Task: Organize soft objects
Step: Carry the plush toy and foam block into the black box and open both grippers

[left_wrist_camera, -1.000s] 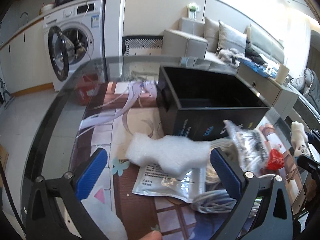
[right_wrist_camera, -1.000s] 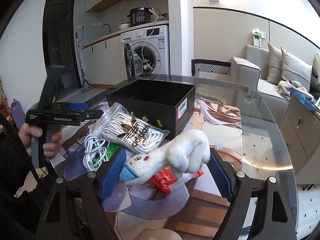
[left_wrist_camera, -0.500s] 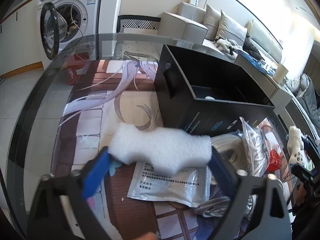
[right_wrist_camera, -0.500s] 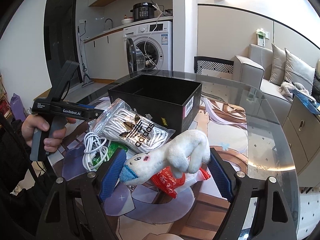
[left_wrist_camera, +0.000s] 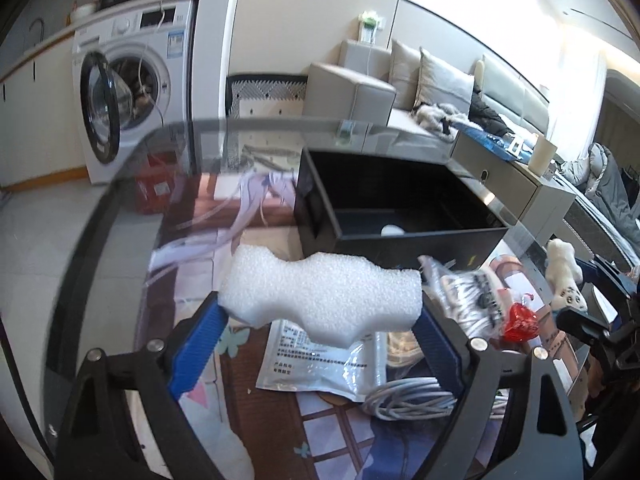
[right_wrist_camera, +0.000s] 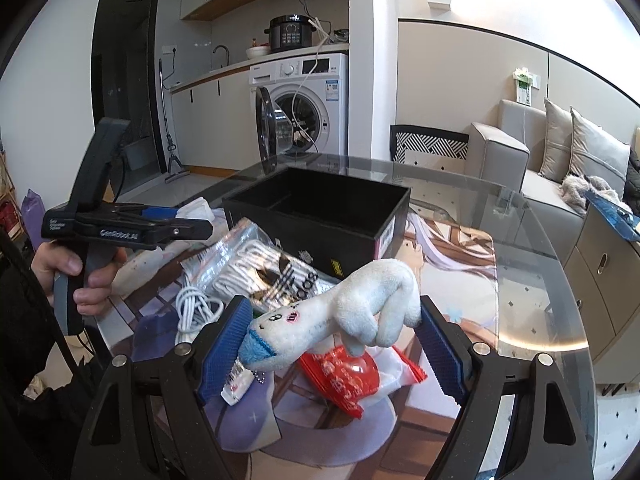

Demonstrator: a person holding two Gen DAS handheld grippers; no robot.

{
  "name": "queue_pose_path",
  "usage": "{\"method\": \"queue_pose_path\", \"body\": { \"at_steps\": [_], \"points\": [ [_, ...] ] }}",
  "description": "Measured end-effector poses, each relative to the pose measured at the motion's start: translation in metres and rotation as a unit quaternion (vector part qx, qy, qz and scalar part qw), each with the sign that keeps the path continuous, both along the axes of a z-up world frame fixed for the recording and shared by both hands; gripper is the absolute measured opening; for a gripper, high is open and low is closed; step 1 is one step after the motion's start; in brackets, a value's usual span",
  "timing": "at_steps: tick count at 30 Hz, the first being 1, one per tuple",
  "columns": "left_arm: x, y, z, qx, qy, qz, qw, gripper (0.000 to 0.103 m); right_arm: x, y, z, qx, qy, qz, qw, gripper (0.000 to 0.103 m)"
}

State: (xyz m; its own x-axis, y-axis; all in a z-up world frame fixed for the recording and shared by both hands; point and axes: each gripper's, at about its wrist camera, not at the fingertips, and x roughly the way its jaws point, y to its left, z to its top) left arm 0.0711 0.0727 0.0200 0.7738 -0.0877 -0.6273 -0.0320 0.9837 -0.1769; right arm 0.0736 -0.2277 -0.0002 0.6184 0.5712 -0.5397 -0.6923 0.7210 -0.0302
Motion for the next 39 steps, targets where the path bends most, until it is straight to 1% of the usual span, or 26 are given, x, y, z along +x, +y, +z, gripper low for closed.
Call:
{"method": "queue_pose_path", "body": {
  "at_steps": [6, 13, 20, 29, 37, 39],
  "points": [
    [-0.01, -0.012, 0.02, 0.033, -0.041, -0.006, 0.9986, 0.09, 0.006, 0.007, 0.011, 0.004, -0.009, 0.004, 1.0, 0.083],
    [-0.008, -0.021, 0.038, 0.047, -0.069, -0.012, 0.9964, 0.09, 0.018, 0.011, 0.028, 0.02, -0.022, -0.003, 1.0, 0.083],
    [0.007, -0.025, 0.049, 0.044, -0.083, -0.017, 0.9954, 0.09, 0.025, 0.018, 0.043, 0.03, -0.037, 0.002, 0.999, 0.083],
    [0.026, -0.033, 0.056, 0.049, -0.088, -0.026, 0.9945, 0.09, 0.038, 0.031, 0.046, 0.027, -0.042, 0.007, 0.999, 0.083],
    [0.048, -0.041, 0.051, 0.064, -0.08, -0.035, 0.9941, 0.09, 0.059, 0.048, 0.045, 0.014, -0.044, 0.012, 0.999, 0.084],
    [0.053, -0.04, 0.049, 0.063, -0.076, -0.035, 0.9945, 0.09, 0.065, 0.05, 0.043, 0.012, -0.044, 0.011, 0.999, 0.084]
  ]
}}
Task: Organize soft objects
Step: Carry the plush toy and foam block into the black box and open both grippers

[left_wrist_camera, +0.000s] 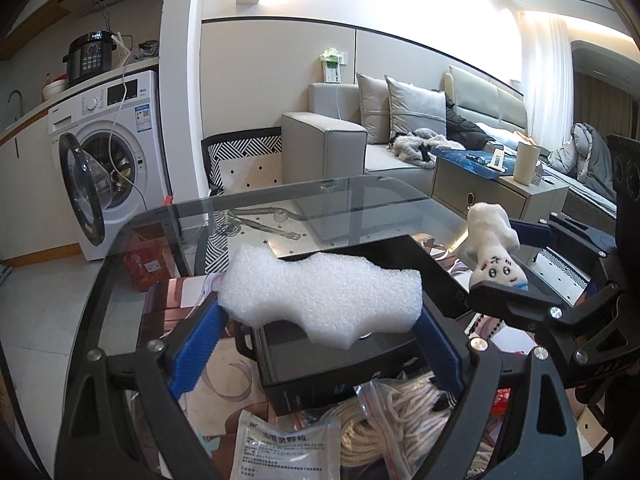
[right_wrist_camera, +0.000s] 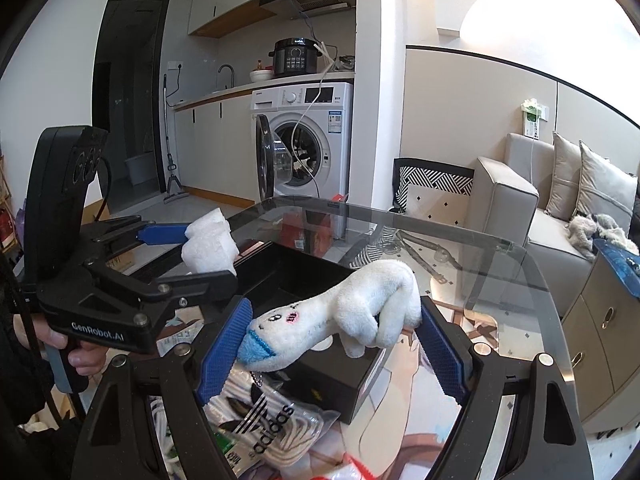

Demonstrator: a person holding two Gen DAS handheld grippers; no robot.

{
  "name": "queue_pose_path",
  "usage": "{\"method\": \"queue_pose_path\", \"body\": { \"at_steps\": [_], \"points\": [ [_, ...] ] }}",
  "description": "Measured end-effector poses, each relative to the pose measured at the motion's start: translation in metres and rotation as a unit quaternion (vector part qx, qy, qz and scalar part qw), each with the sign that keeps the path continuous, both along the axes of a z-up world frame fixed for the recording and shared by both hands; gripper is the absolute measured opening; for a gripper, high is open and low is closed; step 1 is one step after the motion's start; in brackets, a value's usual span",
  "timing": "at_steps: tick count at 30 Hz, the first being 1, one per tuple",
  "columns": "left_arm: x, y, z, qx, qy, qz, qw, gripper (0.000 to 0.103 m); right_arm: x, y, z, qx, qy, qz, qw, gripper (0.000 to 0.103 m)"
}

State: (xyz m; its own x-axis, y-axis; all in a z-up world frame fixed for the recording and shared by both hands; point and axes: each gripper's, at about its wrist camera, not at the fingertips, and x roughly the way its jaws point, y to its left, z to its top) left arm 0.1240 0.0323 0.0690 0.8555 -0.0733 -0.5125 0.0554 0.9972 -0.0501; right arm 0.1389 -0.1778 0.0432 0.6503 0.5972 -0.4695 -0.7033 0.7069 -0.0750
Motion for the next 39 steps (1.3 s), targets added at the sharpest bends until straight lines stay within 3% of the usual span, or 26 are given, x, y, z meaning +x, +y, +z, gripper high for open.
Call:
{"method": "queue_pose_path", "body": {
  "at_steps": [16, 39],
  "points": [
    [0.03, -0.001, -0.018, 0.012, 0.022, 0.001, 0.9997, 0.09, 0.04, 0.016, -0.016, -0.033, 0.0, 0.003, 0.999, 0.084],
    [0.043, -0.005, -0.032, 0.032, 0.036, -0.003, 0.9988, 0.091, 0.059, 0.029, -0.03, -0.062, -0.001, 0.029, 0.998, 0.086]
  ]
}}
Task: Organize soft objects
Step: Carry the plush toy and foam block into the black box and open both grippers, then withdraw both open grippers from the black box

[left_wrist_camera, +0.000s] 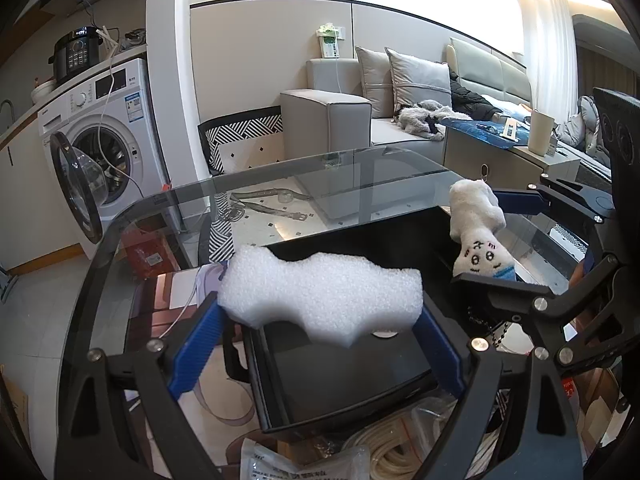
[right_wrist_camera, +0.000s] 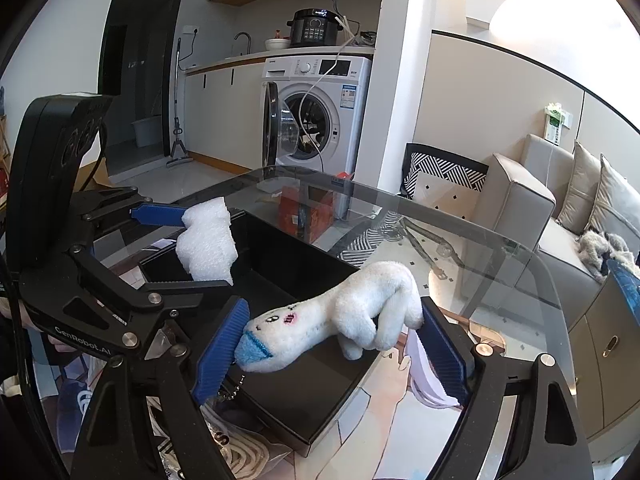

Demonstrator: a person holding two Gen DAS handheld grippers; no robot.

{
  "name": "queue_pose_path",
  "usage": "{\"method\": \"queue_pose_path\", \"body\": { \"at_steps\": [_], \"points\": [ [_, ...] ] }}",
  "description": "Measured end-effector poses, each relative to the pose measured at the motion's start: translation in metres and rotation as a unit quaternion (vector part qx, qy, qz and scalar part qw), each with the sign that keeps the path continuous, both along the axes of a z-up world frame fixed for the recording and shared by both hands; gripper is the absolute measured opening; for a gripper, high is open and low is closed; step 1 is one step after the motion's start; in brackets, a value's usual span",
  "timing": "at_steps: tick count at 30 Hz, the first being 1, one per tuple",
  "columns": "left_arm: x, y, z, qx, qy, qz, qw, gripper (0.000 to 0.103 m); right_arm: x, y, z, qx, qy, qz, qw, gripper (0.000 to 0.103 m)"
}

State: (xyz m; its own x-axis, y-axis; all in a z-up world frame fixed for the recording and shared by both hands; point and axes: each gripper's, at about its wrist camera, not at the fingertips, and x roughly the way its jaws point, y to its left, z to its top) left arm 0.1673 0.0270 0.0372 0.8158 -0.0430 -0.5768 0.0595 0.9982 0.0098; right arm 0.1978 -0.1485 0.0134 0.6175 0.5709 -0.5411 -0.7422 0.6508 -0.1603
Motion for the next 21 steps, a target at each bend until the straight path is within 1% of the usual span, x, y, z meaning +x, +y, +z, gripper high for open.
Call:
{"method": "queue_pose_path", "body": {
  "at_steps": [4, 7, 8, 9, 10, 12, 14, 17, 21],
  "points": [
    [0.0, 0.0, 0.0, 0.001, 0.001, 0.001, 1.0, 0.091, 0.0, 0.001, 0.0, -0.004, -0.004, 0.003, 1.0, 0.089],
    [0.0, 0.0, 0.001, -0.001, 0.001, 0.001, 1.0, 0.092, -0.003, 0.001, 0.001, -0.004, -0.014, 0.003, 1.0, 0.093],
    [0.0, 0.0, 0.0, -0.002, 0.001, 0.001, 1.0, 0.092, -0.004, 0.0, 0.002, -0.002, -0.016, 0.003, 1.0, 0.099],
    [-0.001, -0.001, 0.0, -0.004, 0.002, 0.001, 1.0, 0.093, -0.005, -0.001, 0.003, 0.001, -0.018, 0.005, 1.0, 0.102],
    [-0.001, -0.001, 0.0, -0.007, 0.004, 0.001, 1.0, 0.093, -0.007, -0.003, 0.004, 0.003, -0.021, 0.005, 1.0, 0.102],
    [-0.003, -0.001, 0.0, -0.011, 0.004, -0.001, 0.9999, 0.101, -0.011, -0.006, 0.007, 0.001, -0.025, -0.002, 1.0, 0.102],
    [-0.007, -0.002, 0.001, -0.013, 0.001, -0.001, 0.9999, 0.103, -0.013, -0.011, 0.01, 0.004, -0.022, -0.005, 1.0, 0.102],
    [-0.014, -0.003, 0.004, -0.011, -0.005, -0.006, 0.9999, 0.103, -0.02, -0.019, 0.011, 0.01, -0.011, -0.012, 1.0, 0.102],
    [-0.027, -0.006, 0.007, 0.004, -0.007, -0.006, 1.0, 0.103, -0.033, -0.033, 0.01, 0.021, 0.008, -0.029, 0.999, 0.102]
  ]
}}
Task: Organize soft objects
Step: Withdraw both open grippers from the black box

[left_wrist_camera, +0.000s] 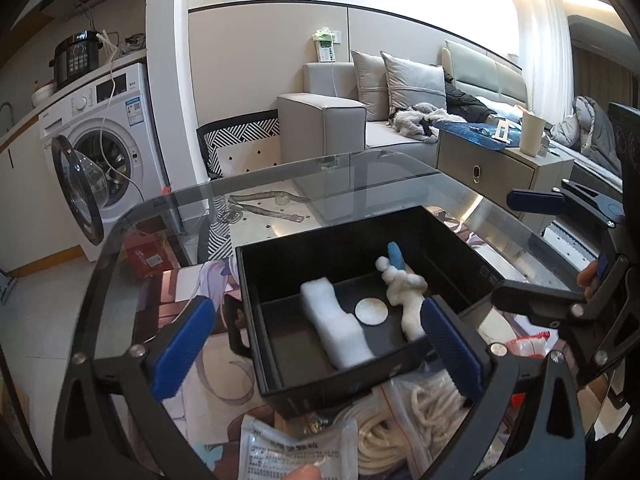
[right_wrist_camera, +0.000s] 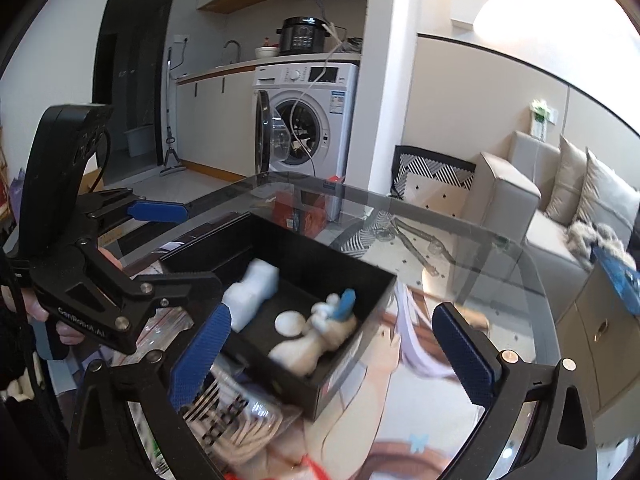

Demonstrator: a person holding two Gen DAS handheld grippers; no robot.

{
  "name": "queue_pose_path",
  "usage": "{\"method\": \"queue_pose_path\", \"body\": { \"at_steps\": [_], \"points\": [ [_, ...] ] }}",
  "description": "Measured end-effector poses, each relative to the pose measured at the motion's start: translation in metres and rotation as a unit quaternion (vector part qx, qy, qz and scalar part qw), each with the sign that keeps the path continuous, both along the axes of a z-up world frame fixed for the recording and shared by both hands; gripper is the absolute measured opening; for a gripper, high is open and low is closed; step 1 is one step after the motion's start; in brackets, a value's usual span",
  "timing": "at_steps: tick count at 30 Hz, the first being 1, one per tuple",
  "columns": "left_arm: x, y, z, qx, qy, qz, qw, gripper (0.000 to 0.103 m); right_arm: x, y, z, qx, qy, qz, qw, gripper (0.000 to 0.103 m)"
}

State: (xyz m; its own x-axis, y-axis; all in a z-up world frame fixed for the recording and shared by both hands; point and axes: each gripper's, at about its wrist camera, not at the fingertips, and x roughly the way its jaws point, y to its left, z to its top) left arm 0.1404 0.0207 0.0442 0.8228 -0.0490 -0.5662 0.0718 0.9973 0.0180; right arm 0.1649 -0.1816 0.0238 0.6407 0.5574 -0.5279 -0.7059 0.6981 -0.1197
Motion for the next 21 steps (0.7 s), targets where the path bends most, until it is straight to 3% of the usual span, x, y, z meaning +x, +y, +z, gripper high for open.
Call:
{"method": "queue_pose_path", "body": {
  "at_steps": [21],
  "points": [
    [-0.063, 0.0, -0.003, -0.013, 0.014, 0.012, 0.9997, 0.103, -0.058, -0.038, -0.031, -0.028, 0.048, -0.029, 0.998, 0.102]
  ]
}}
